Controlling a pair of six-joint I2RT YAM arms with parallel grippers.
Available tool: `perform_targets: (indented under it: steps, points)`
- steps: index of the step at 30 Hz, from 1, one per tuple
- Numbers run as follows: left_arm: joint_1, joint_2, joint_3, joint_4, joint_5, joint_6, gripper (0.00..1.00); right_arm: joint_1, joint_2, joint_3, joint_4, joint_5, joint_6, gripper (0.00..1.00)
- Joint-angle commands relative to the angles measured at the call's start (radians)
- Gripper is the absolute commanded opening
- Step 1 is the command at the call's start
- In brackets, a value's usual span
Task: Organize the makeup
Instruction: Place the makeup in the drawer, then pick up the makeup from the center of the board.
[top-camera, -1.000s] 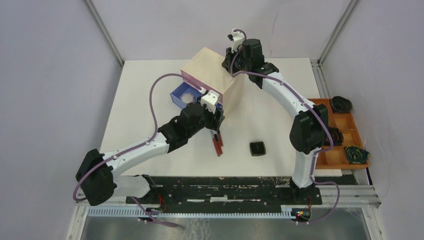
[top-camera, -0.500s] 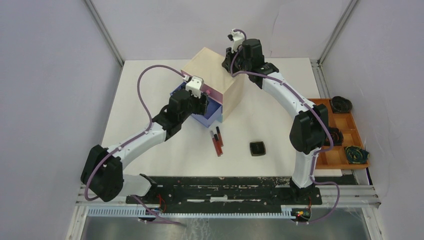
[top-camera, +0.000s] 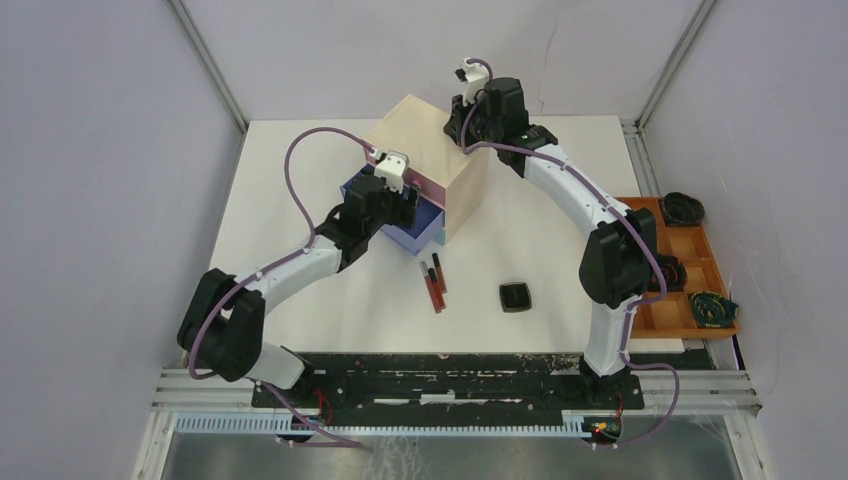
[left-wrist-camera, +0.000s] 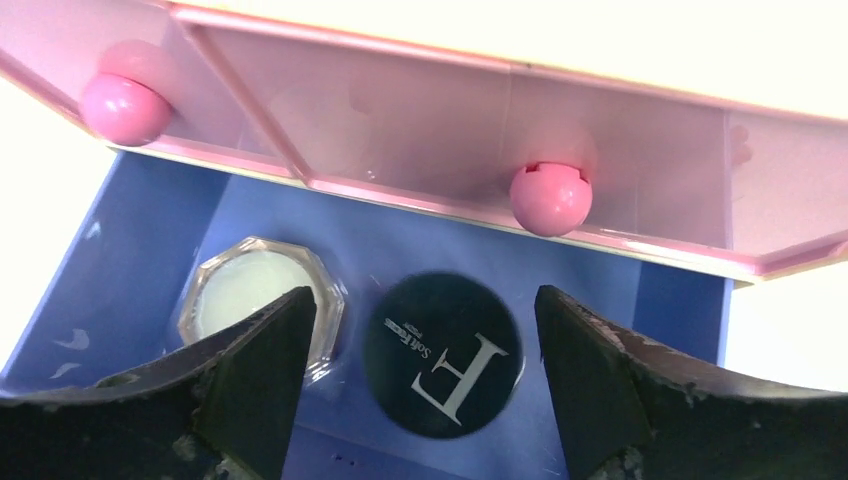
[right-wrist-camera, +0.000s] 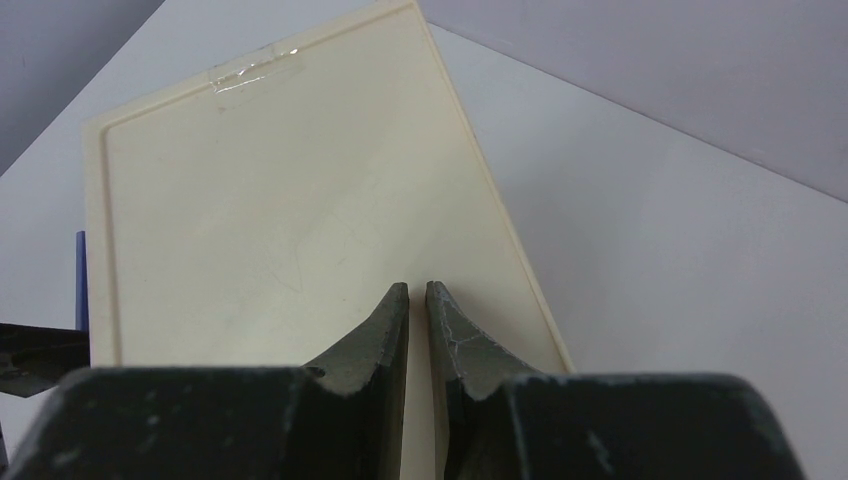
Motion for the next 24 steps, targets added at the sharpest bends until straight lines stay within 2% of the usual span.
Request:
perform_targets:
  steps: [1,2,8,10,13,16,18,24]
  points:
    - [0.005,-0.088,0.016,0.068,-0.038,0.057,0.96,-0.03,0.167,-0.12,-0.497,0.104,-0.033,0.2]
    - [0.005,-0.102,0.011,0.068,-0.042,0.057,1.0,-0.029,0.167,-0.12,-0.497,0.104,-0.033,0.2]
    - [0.0,-0.221,0.01,0.029,0.013,0.028,0.99,-0.029,0.173,-0.117,-0.497,0.104,-0.032,0.2]
    - [-0.033,-0.261,0.007,0.001,0.027,0.011,0.99,-0.029,0.175,-0.114,-0.498,0.105,-0.032,0.2]
    - [-0.185,-0.292,-0.003,-0.041,-0.059,0.04,0.99,-0.028,0.182,-0.11,-0.5,0.105,-0.031,0.2]
    - [-0.397,-0.25,0.023,-0.115,-0.16,0.028,0.99,-0.028,0.185,-0.109,-0.503,0.11,-0.031,0.2]
    - [-0.464,-0.21,0.025,-0.134,-0.157,0.002,0.99,-0.029,0.184,-0.109,-0.503,0.111,-0.029,0.2]
    - [-0.505,-0.145,-0.156,0.139,0.02,0.022,0.99,-0.029,0.172,-0.116,-0.499,0.106,-0.028,0.2]
